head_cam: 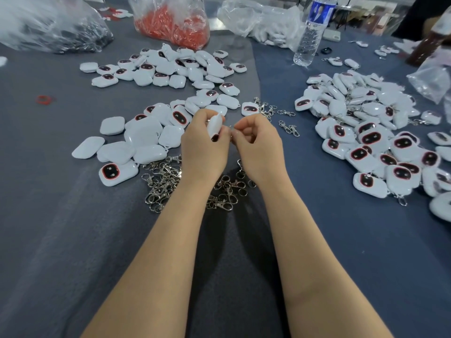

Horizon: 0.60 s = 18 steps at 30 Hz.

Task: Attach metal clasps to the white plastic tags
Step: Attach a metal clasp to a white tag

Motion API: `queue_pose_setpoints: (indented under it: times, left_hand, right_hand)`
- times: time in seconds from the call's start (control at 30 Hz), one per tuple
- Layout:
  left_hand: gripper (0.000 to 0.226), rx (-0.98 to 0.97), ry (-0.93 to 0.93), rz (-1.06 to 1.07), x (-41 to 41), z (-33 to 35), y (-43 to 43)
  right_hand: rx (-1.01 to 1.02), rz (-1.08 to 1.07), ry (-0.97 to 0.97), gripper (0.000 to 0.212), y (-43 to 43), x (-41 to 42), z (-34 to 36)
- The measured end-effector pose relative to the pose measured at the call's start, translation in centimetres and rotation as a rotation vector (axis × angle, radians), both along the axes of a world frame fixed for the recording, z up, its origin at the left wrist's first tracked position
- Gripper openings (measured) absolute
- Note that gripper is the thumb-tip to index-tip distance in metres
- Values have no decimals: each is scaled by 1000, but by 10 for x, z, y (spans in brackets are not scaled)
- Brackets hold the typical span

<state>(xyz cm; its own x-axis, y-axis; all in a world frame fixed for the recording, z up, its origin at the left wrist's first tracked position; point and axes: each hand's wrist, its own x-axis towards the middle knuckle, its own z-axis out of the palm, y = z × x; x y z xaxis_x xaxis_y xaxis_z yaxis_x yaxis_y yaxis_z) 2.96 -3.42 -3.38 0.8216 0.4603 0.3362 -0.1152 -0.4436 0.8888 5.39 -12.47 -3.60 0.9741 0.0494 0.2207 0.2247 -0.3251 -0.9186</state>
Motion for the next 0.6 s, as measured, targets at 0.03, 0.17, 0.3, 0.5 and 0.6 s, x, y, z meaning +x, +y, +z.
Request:
queue_pose_setpoints:
  times: [0.03,0.17,0.3,0.5,0.6]
  left_hand:
    - [13,-15,3,-9,0,0,0]
    - [16,-44,-8,-41,0,0,-1]
    - [19,-63,-13,-53,1,0,-1]
    - [14,-20,-3,-45,1,-1,-2]
    - [14,-3,-6,-39,1,-1,-2]
  right_hand:
    - [5,-10,-6,8,0,0,0]
    - [12,-28,-52,11,1,-1,0]
    - [29,-31,-96,17,1,-3,0]
    - [5,-45,-147,13,2,-4,0]
    - [3,-39,-163,12,3,-6,1]
